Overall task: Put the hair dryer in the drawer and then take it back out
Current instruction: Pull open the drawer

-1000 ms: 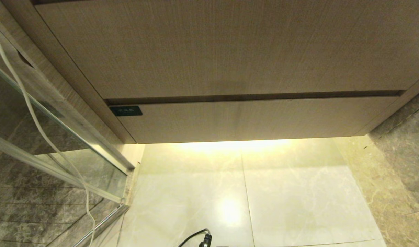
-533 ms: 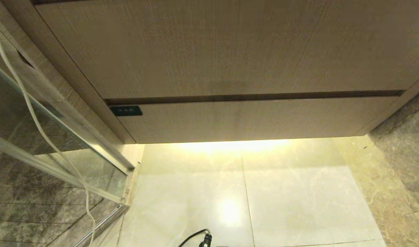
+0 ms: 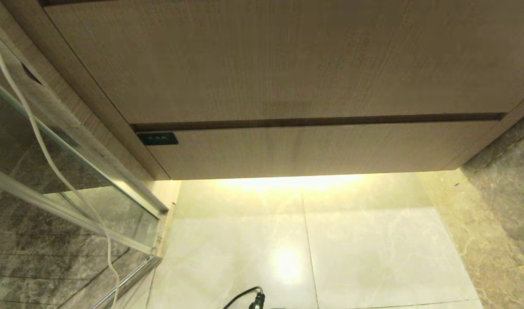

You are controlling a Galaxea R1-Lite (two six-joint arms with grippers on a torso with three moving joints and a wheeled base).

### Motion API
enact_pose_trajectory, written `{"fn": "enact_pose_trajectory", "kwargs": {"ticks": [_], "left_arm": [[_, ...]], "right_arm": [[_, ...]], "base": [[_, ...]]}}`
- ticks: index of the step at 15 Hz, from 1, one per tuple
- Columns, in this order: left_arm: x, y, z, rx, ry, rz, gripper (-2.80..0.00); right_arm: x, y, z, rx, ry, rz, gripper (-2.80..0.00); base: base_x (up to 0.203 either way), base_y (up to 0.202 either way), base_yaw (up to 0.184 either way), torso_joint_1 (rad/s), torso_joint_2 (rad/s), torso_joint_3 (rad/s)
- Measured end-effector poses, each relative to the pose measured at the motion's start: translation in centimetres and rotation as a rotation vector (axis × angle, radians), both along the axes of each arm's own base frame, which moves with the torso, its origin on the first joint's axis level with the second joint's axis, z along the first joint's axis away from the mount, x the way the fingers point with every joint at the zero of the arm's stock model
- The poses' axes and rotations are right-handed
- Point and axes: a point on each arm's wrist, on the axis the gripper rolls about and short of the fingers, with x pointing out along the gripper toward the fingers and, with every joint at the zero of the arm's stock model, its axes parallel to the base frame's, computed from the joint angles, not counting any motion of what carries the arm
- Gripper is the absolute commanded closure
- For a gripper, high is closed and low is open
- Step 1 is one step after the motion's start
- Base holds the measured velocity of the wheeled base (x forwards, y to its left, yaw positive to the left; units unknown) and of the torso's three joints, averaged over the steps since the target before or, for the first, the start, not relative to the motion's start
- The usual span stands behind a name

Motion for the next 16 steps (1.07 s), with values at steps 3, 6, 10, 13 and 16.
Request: {"fn": "enact_pose_trajectory", "kwargs": {"ticks": [3,6,10,13,16], "left_arm": [[0.0,0.0,0.0,0.000,0.000,0.000,0.00],[0.0,0.0,0.0,-0.001,0.000,0.000,0.00],[0.0,0.0,0.0,0.000,0.000,0.000,0.00],[0.0,0.0,0.0,0.000,0.000,0.000,0.00],[0.0,0.0,0.0,-0.001,0.000,0.000,0.00]], "right_arm": [[-0.1,0.0,0.2,0.033,0.004,-0.007,0.00],[-0.9,0.0,3.6,0.037,-0.032,-0.005,0.00],[0.4,0.0,9.0,0.028,0.117,0.003,0.00],[5.0,0.1,13.4,-0.002,0.275,0.046,0.00],[11.8,0.6,17.1,-0.027,0.420,0.142,-2.80]], "base": [[0.000,0.000,0.000,0.000,0.00,0.000],[0.000,0.000,0.000,0.000,0.00,0.000],[0.000,0.000,0.000,0.000,0.00,0.000],[0.000,0.000,0.000,0.000,0.00,0.000],[0.000,0.000,0.000,0.000,0.00,0.000]]}}
